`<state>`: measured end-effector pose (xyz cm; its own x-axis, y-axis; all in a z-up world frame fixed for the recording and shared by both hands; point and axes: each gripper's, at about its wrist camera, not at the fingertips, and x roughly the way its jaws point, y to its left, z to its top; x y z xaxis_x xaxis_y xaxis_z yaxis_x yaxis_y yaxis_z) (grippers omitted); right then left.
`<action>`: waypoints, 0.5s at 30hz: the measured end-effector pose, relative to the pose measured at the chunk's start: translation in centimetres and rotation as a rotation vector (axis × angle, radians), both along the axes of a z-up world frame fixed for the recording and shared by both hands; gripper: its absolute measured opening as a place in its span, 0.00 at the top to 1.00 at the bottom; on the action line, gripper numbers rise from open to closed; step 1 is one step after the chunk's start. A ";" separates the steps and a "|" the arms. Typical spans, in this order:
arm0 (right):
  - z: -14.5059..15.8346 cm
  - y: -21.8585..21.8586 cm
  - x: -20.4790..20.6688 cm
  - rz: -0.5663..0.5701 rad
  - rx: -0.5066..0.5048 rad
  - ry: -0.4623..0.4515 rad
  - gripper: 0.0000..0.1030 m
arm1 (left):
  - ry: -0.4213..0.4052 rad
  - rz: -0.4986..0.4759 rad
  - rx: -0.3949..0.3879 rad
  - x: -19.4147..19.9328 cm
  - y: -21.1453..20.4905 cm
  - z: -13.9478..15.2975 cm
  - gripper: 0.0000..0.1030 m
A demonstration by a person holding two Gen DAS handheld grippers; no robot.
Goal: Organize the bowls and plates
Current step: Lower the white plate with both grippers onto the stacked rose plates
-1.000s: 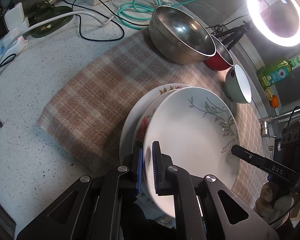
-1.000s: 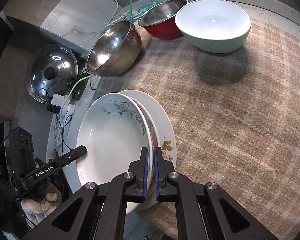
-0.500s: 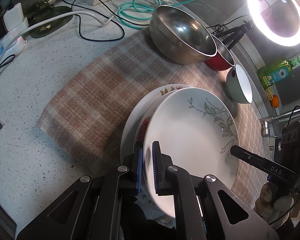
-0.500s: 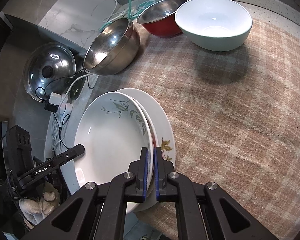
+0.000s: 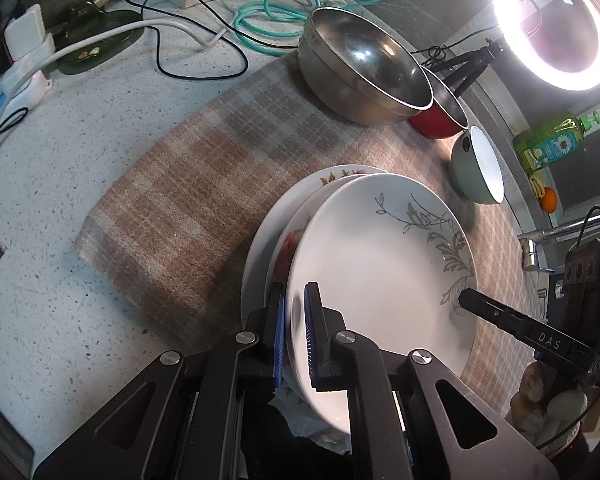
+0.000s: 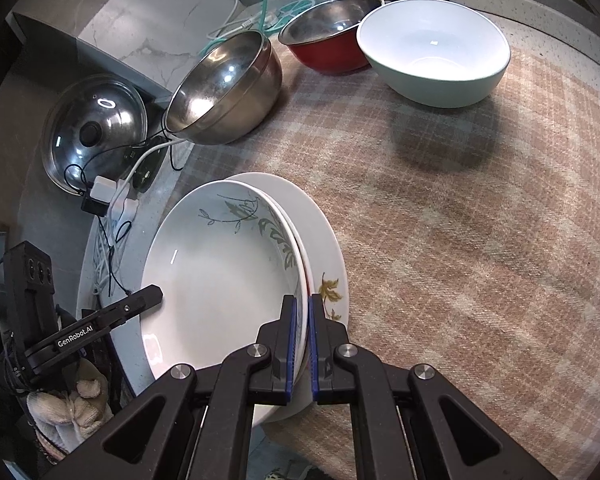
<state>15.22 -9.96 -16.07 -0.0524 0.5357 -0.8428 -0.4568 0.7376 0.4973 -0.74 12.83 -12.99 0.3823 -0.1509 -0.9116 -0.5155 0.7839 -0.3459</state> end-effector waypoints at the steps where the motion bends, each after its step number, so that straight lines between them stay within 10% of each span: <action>1: 0.0 0.0 0.0 0.002 -0.001 -0.002 0.95 | 0.000 -0.002 0.003 0.0 0.0 0.0 0.93; 15: 0.0 0.1 -0.2 0.014 -0.005 -0.002 0.92 | 0.003 -0.015 0.032 0.1 -0.4 0.1 0.93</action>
